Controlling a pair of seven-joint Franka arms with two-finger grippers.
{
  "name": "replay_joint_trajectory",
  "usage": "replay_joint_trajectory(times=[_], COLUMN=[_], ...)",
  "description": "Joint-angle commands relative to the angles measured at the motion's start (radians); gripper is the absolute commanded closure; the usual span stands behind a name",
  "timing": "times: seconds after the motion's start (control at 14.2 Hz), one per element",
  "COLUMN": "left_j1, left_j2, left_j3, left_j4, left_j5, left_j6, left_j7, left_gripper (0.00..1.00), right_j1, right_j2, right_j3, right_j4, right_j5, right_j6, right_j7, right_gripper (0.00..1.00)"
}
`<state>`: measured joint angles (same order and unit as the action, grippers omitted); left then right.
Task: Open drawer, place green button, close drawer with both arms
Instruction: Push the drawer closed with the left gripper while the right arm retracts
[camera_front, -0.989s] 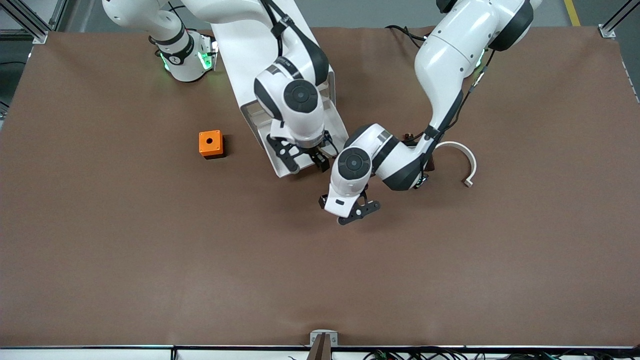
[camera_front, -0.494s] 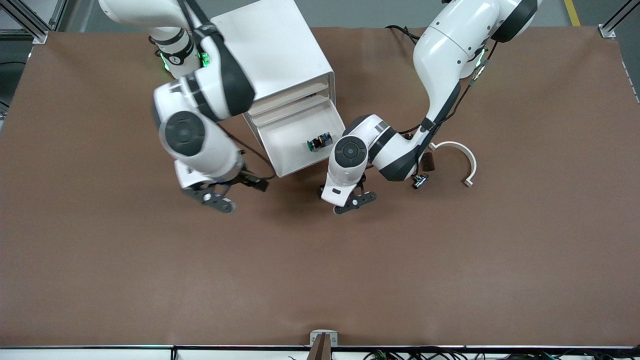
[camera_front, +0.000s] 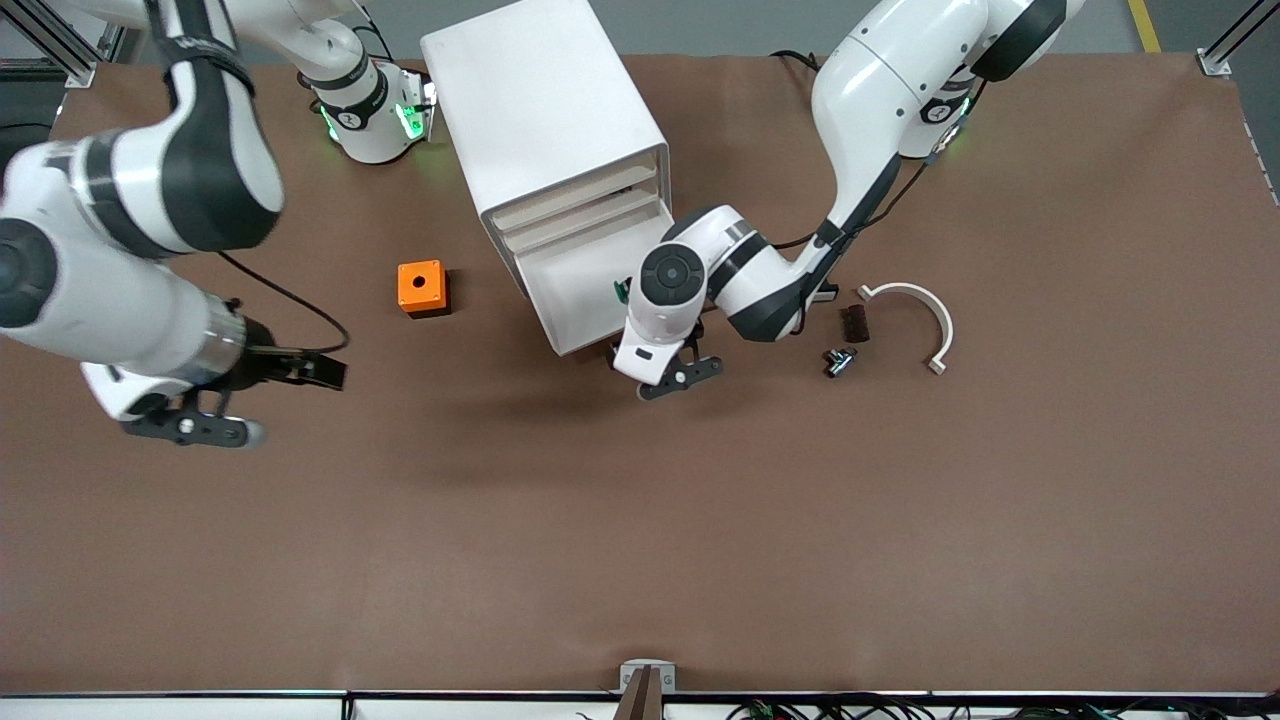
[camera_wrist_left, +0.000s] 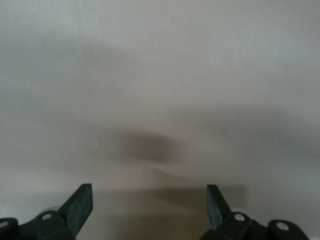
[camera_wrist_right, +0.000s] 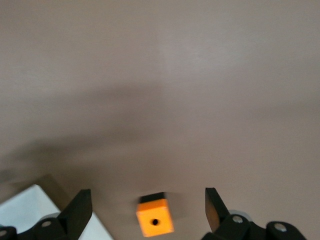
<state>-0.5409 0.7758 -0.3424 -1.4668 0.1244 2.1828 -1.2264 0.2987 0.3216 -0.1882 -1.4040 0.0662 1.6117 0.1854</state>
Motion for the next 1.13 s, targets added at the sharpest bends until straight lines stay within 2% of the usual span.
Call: replay_joint_trajectory(times=[0.0, 0.35, 0.57, 0.99, 1.06], left_j1=[-0.043, -0.103, -0.111, -0.117, -0.119], left_j2=[-0.027, -0.023, -0.020, -0.013, -0.012], left_j3=[0.003, 0.000, -0.027, -0.043, -0.043], left_j4=[-0.038, -0.041, -0.053, -0.067, -0.067], left_j5=[0.021, 0.008, -0.008, -0.159, -0.190], left_j6=[0.014, 0.008, 0.008, 0.008, 0.008], left_j7=[-0.057, -0.114, -0.186, -0.200, -0.200], left_gripper=[0.00, 0.00, 0.00, 0.00, 0.00], right_j1=[-0.070, -0.133, -0.167, -0.219, -0.222], right_j2=[-0.050, -0.079, -0.076, -0.070, -0.072], right_j3=[0.023, 0.012, -0.005, -0.007, -0.005], right_j4=[-0.010, -0.003, 0.014, 0.014, 0.016], right_j5=[-0.036, -0.039, -0.037, -0.045, -0.072], right_j6=[-0.045, -0.098, -0.098, -0.098, -0.096], right_j7=[-0.130, -0.236, -0.270, -0.328, -0.327], right_gripper=[0.00, 0.00, 0.00, 0.00, 0.00])
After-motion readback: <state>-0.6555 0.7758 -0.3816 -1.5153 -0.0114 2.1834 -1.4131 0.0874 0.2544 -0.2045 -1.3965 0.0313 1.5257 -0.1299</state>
